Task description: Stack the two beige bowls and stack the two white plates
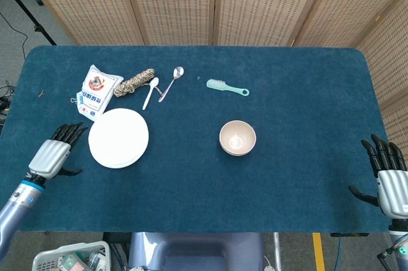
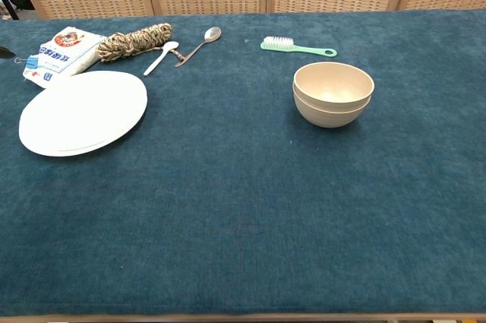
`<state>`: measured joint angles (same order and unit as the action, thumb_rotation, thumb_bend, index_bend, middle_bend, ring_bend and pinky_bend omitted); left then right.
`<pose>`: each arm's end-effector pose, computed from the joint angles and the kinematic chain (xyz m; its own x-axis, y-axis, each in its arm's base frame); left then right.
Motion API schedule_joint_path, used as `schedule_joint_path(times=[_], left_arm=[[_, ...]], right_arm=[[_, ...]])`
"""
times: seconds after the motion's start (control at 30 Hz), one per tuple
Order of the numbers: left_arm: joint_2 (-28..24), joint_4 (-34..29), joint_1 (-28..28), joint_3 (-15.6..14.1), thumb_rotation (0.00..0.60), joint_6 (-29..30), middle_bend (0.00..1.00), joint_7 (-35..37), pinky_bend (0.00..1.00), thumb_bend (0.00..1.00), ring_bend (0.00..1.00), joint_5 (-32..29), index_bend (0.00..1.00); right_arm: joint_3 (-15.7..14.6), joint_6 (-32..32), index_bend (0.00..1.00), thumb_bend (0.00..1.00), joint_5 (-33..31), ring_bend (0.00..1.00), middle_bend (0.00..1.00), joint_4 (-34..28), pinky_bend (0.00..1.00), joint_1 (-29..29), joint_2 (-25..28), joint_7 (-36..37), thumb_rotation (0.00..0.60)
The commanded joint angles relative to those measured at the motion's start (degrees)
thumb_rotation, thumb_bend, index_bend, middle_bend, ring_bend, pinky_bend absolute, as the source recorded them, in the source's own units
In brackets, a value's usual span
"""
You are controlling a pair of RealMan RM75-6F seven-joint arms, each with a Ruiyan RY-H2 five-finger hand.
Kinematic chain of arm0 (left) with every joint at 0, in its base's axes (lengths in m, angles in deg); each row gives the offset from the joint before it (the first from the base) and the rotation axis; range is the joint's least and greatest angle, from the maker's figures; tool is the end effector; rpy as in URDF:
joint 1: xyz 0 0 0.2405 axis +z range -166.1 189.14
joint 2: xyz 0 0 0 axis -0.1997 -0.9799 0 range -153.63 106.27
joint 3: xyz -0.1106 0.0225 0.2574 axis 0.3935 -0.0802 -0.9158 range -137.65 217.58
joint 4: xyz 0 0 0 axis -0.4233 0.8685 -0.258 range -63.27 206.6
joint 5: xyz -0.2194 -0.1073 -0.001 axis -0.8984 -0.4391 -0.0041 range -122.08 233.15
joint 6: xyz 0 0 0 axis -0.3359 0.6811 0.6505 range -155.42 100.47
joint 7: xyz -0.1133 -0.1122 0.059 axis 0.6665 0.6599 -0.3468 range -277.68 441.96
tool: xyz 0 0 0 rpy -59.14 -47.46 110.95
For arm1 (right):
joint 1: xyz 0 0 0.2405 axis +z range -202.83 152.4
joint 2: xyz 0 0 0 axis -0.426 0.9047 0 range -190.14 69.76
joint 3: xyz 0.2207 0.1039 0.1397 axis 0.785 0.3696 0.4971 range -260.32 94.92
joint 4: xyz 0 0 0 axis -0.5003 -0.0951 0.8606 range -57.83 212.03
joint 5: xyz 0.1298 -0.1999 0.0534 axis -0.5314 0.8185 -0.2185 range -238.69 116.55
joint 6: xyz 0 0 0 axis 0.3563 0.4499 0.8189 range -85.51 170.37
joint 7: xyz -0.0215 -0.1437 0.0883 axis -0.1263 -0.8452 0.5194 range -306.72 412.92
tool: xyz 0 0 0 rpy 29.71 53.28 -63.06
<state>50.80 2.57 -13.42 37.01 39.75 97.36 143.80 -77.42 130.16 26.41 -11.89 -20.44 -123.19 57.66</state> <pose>-0.3581 0.3226 0.0617 0.4486 0.2465 0.8591 0.8827 -0.2732 -0.3825 -0.3501 -0.2220 0.1649 0.3897 0.0887 0.9167 -0.9185 -0.0355 0.3939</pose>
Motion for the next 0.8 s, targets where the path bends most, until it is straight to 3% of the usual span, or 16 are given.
schedule_joint_path(times=[0.03,0.2,0.37,0.8], left_arm=[[-2.4,-4.29,-1.14,-1.18,0.6,-3.21,0.0,-0.01,0.0,0.02,0.0,0.74,0.0],[-2.63,-7.62,-2.99,-1.03,0.6,-7.23,0.0,-0.79,0.0,0.02,0.0,0.14,0.0],[1.22,-6.88,-4.98,0.77,0.6,-11.92,0.0,-0.12,0.0,0.02,0.0,-3.0,0.0],[3.4,-6.67,-6.36,0.65,0.6,-15.78,0.0,4.85,0.0,0.02,0.0,-3.52,0.0]], right_arm=[[-0.04,0.01,0.0,0.0,0.12,0.0,0.0,-0.07,0.0,0.03,-0.03,-0.13,0.6],[-0.14,-0.02,0.0,0.0,0.29,0.0,0.0,-0.16,0.0,0.07,-0.1,-0.35,0.6],[-0.13,-0.06,0.0,0.0,0.19,0.0,0.0,-0.12,0.0,0.05,-0.07,-0.33,0.6],[-0.11,-0.29,0.0,0.0,0.05,0.0,0.0,0.01,0.0,0.14,-0.02,-0.09,0.6]])
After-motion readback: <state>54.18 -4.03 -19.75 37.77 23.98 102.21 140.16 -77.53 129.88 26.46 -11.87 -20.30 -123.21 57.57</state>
